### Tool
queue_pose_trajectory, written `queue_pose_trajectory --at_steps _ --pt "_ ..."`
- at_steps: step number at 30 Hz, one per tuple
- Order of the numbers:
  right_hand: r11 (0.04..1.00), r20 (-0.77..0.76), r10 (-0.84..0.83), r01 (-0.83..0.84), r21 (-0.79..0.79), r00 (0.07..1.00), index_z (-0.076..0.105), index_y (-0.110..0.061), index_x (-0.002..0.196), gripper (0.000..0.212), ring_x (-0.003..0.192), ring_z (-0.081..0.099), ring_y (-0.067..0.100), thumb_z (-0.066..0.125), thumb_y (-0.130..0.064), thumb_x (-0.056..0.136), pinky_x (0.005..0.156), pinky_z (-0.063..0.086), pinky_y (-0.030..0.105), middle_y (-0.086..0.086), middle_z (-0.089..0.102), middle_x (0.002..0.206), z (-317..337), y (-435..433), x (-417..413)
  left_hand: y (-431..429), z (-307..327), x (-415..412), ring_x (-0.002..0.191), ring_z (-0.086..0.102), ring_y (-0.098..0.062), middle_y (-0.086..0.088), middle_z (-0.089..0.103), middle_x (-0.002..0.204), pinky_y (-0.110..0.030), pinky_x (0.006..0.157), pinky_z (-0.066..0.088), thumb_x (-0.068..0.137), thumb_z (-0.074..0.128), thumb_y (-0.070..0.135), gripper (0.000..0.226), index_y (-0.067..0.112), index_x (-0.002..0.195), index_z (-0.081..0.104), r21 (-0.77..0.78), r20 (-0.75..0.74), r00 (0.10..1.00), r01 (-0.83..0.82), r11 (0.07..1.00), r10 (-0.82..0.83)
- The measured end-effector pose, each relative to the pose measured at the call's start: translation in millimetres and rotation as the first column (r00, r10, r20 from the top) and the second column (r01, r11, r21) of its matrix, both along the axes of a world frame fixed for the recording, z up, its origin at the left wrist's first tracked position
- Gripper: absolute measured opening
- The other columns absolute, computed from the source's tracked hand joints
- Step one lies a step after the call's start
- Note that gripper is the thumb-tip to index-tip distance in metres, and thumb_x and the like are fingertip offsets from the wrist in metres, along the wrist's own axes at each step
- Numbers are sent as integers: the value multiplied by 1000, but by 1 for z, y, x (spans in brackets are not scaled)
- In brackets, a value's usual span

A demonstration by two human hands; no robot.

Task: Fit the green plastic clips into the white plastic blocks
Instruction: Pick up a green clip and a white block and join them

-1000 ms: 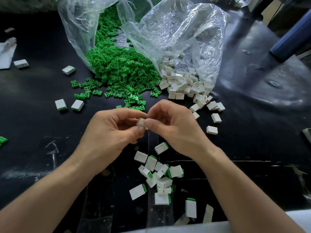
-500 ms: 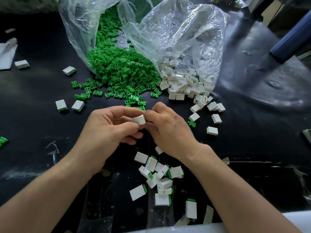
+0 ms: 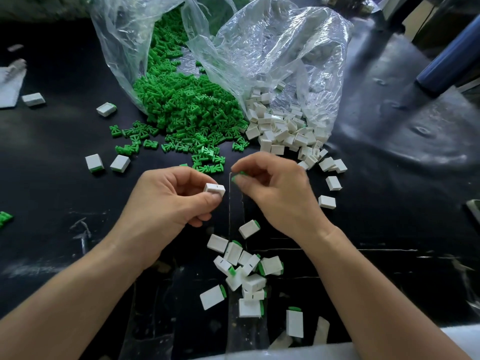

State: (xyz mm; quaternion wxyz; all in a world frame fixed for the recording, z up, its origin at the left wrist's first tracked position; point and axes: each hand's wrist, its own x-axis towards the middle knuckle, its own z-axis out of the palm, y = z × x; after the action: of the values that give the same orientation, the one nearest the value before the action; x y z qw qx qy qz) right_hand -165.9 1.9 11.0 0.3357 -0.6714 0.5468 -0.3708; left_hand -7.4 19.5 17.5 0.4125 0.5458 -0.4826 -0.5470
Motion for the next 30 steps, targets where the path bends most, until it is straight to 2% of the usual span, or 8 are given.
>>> queue_pose_trajectory --at_steps 4,7,10,12,16,20,25,30 --pt "998 193 69 -66 -23 979 63 -31 78 23 71 61 3 66 -7 80 72 53 25 -12 64 74 7 5 3 -1 -2 0 42 56 -6 0 62 50 -16 42 46 69 74 4 15 14 65 65 -17 19 1000 6 1000 -5" --pt "993 156 122 -121 -11 980 67 -22 82 16 71 60 3 66 -6 80 70 50 20 -12 63 75 7 9 8 0 -1 0 43 56 -6 1 61 50 -15 42 46 61 75 13 11 14 64 64 -33 -13 1000 12 999 -12" --pt "993 151 115 -120 22 982 69 -12 86 10 72 61 9 66 -4 81 73 53 30 -9 63 74 6 9 8 0 1 1 48 55 -4 2 61 54 -15 44 46 53 72 23 11 18 61 69 -55 -57 998 3 999 -6" --pt "991 156 123 -129 30 980 69 -14 85 12 71 61 8 65 -3 81 74 53 32 -9 64 74 8 9 8 -1 1 1 56 61 -6 -1 65 61 -15 48 49 55 70 22 11 16 64 69 -52 -83 997 -1 999 -4" --pt "993 157 113 -118 24 981 65 -28 78 24 72 62 4 66 -5 81 72 51 23 -6 67 75 9 9 5 0 -1 -1 62 69 -17 -6 69 67 -20 51 54 61 65 15 12 13 73 64 -18 -171 985 -6 1000 3" --pt "998 185 65 -66 2 981 64 -29 79 25 68 63 9 64 -5 83 66 51 24 -3 67 74 10 7 2 -1 -2 -1 59 66 -11 -4 70 67 -17 53 53 69 68 1 19 19 68 73 -47 -111 994 14 999 -19" --pt "994 150 107 -109 5 983 66 -27 82 21 64 63 8 64 -6 83 65 51 24 -7 65 69 8 8 3 0 -2 -1 57 62 -5 0 70 65 -13 54 51 52 71 16 21 22 71 75 -47 -103 994 25 999 -29" --pt "996 150 88 -91 10 985 69 -15 87 10 62 62 7 65 -7 83 64 50 23 -7 64 67 5 8 3 -1 -1 0 55 62 -6 0 69 62 -16 53 52 49 73 20 17 16 66 72 -48 -56 998 -3 999 1"
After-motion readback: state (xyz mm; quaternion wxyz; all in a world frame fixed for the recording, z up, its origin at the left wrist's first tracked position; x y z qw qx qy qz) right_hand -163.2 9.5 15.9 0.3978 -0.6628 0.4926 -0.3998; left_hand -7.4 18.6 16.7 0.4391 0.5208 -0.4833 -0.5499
